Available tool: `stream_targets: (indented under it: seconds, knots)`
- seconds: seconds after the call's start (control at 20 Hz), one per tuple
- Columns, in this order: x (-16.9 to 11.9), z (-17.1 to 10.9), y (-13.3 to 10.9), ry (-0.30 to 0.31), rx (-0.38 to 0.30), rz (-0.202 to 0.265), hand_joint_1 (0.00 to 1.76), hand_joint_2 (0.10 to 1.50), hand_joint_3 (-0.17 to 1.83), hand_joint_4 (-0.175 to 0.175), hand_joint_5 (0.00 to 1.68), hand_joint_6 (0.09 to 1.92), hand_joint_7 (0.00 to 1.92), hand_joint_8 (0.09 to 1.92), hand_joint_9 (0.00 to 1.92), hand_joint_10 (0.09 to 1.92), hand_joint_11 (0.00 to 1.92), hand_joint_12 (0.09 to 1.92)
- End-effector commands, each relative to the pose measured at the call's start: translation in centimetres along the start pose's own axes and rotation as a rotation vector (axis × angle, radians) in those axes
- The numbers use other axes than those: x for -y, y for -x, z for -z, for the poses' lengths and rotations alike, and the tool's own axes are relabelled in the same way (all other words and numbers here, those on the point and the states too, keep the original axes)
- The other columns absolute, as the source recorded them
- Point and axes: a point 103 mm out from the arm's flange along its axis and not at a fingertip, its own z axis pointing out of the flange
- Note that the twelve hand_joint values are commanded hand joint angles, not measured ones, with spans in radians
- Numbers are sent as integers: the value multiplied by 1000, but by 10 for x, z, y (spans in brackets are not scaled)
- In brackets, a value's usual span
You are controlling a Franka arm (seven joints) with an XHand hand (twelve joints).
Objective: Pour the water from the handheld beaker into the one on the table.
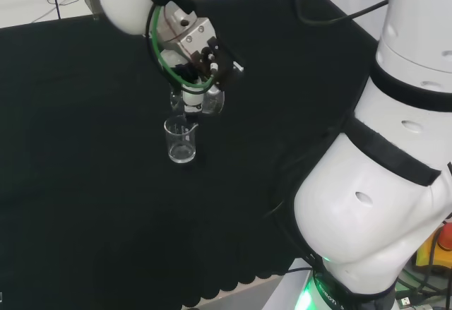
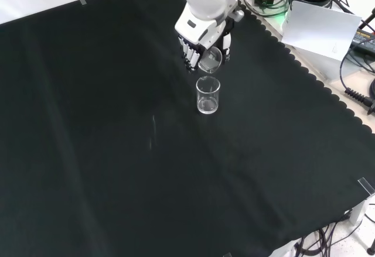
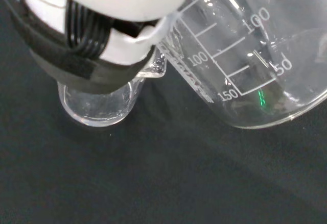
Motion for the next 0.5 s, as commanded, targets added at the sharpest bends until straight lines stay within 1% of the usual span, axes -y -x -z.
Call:
stream_targets:
  seconds: [0.05,0.15,0.45,0.5]
  knots:
    - [3,-8,24,131,-130,28,1156,739,487,57,1308,543,1585,176,1679,87,1539,598]
    - [3,-11,31,159,-163,48,1155,741,485,59,1306,546,1586,174,1678,87,1536,597]
    - [0,-17,44,206,-225,95,1154,743,482,60,1305,548,1588,171,1678,87,1530,596]
    - [-1,-17,46,215,-237,97,1155,743,482,60,1304,548,1588,170,1678,87,1529,595]
